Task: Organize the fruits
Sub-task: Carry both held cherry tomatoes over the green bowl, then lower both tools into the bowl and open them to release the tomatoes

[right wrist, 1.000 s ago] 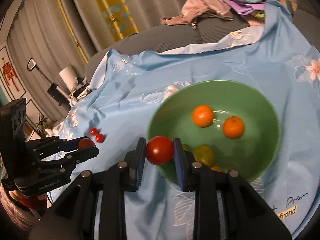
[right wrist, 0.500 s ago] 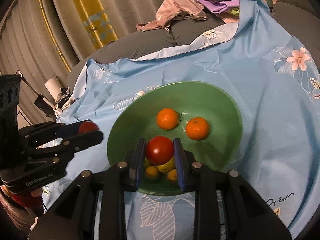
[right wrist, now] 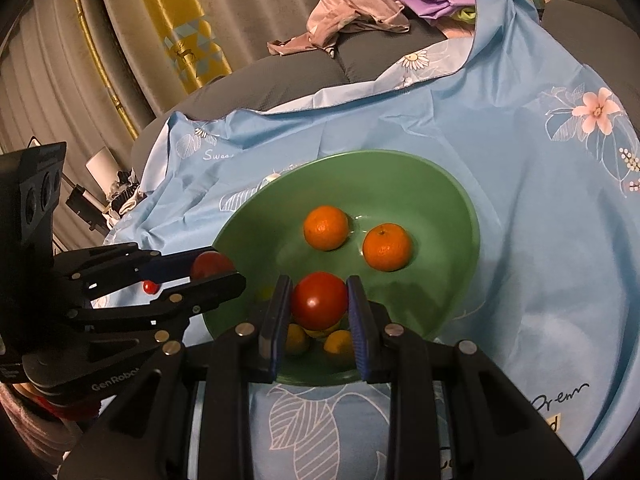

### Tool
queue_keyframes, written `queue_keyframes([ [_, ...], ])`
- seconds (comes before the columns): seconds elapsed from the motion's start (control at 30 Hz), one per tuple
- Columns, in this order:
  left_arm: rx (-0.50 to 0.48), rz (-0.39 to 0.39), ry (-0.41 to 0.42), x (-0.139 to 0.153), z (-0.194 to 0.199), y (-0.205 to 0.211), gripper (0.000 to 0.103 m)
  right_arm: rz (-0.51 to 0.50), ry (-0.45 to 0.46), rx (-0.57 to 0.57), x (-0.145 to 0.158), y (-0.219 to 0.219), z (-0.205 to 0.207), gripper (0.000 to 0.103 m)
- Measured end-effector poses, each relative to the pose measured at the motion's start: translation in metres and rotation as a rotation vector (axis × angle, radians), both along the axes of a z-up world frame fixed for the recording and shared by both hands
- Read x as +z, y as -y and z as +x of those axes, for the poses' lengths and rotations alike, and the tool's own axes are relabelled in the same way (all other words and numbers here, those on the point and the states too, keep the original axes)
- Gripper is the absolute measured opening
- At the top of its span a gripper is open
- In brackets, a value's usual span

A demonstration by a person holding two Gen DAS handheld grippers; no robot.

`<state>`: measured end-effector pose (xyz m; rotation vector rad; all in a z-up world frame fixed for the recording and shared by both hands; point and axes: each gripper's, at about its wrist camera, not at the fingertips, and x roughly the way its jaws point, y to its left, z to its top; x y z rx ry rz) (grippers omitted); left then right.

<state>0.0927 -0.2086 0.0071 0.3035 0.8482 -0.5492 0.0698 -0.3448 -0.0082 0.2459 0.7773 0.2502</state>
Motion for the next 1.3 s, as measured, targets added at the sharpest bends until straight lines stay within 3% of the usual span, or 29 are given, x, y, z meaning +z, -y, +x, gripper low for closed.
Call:
queue_keyframes([
  [1.3, 0.009, 0.037, -0.038, -0.0090, 0.0041, 0.0033, 0.030, -0.020, -0.022, 0.008, -0.0033, -0.0033, 0.0033, 0.029],
])
